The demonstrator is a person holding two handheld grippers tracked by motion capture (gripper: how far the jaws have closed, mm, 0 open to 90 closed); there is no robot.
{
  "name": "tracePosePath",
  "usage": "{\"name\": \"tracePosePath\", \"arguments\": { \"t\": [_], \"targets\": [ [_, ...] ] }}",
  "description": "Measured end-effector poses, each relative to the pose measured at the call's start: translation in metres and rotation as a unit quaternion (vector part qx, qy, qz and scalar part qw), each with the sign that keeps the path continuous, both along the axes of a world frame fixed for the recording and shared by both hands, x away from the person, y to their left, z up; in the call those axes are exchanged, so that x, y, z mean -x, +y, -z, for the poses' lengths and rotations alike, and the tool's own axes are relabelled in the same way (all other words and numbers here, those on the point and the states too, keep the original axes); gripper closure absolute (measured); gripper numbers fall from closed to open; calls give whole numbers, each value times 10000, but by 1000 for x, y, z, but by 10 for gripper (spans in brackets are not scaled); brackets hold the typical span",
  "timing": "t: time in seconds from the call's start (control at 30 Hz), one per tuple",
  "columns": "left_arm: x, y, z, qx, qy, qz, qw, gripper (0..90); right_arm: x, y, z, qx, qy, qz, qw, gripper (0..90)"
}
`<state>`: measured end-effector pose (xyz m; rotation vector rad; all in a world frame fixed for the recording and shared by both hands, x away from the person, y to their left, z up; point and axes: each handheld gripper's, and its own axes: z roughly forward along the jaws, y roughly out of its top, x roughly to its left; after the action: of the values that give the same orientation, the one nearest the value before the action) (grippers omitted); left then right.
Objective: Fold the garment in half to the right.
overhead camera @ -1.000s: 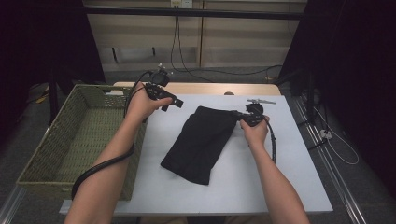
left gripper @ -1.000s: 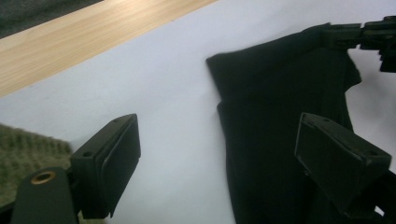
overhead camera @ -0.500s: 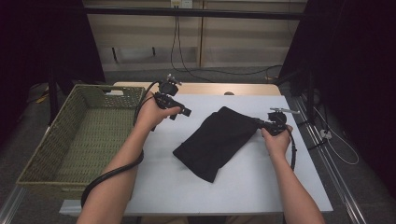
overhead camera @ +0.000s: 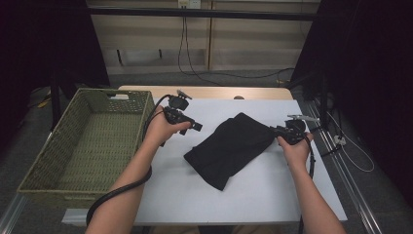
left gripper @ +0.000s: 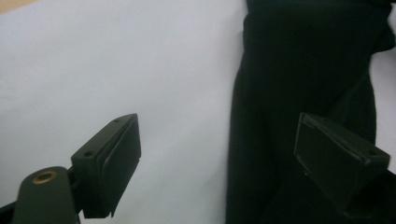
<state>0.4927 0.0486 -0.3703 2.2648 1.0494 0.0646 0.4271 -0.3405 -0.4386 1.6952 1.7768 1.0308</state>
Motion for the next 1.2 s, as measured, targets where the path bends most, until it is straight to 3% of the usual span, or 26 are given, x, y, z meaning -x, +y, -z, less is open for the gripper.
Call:
{"name": "tracePosePath", "arguments": {
  "t": [0.1,0.23,0.47,0.63,0.77,0.93,1.03,1.2],
  "targets": [
    [5,-1,3,35,14,66,10000,169,-4,0,-5,151,10,-4,9999,614],
    [14,-1,8,90,17,209,9997,217,-6,1,-7,27,4,-90,10000,608],
    [31,-3,25,210,189,350,9990,314,-5,3,-5,198,151,-183,9995,585],
    [40,-5,33,282,269,560,9977,410,-6,-3,-2,275,261,-105,9992,574],
    [48,-6,38,412,420,698,9958,479,-7,-1,4,321,403,-193,9985,577],
    [53,-4,42,450,452,778,9949,527,-6,0,11,443,541,-265,9972,699],
    [56,-4,38,482,405,789,9949,707,-4,-1,12,472,495,-253,9973,799],
    [61,-12,29,537,579,940,9924,868,-4,0,10,533,466,-219,9972,839]
  ]
}}
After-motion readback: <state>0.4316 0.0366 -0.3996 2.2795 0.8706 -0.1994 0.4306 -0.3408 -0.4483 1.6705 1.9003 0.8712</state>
